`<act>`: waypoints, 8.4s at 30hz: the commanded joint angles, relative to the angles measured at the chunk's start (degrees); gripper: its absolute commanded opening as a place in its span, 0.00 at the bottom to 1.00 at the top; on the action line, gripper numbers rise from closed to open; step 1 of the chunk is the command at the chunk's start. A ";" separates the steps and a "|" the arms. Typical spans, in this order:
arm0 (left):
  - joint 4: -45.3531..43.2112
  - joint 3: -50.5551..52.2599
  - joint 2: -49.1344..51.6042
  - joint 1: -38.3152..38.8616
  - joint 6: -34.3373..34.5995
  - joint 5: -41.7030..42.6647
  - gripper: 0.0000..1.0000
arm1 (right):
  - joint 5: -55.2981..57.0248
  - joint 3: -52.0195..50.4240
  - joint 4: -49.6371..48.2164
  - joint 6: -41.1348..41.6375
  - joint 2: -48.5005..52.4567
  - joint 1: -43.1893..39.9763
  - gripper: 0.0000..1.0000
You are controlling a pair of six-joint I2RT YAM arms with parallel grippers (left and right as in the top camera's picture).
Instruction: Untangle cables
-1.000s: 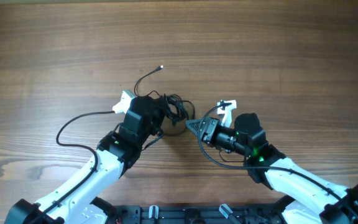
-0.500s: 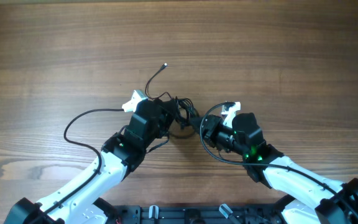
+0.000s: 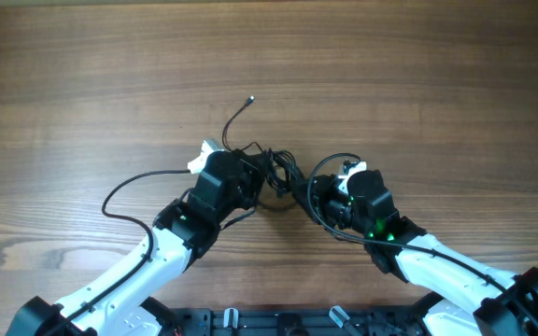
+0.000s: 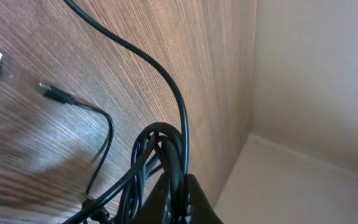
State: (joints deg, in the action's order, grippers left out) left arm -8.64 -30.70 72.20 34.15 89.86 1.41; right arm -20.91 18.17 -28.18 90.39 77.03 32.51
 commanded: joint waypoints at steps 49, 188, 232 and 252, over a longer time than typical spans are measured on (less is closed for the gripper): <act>-9.62 -0.39 -0.42 -5.95 35.12 16.44 0.04 | 23.06 -0.07 1.81 -10.71 6.03 6.51 0.27; -7.04 -0.39 22.73 -0.98 -65.46 0.87 0.48 | 4.15 -0.07 9.22 -33.29 3.65 -23.37 0.52; 2.86 -1.79 -1.33 -4.61 2.36 -7.76 0.04 | 3.17 2.51 -25.00 -52.78 17.14 8.74 0.76; 3.39 -1.79 -3.19 -4.81 -9.77 -6.16 0.04 | -8.20 2.95 -31.78 -51.54 18.82 5.86 0.04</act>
State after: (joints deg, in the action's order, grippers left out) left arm -5.54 -31.77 70.15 29.61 95.00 -4.60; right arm -24.62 20.29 -59.51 38.02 96.55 40.66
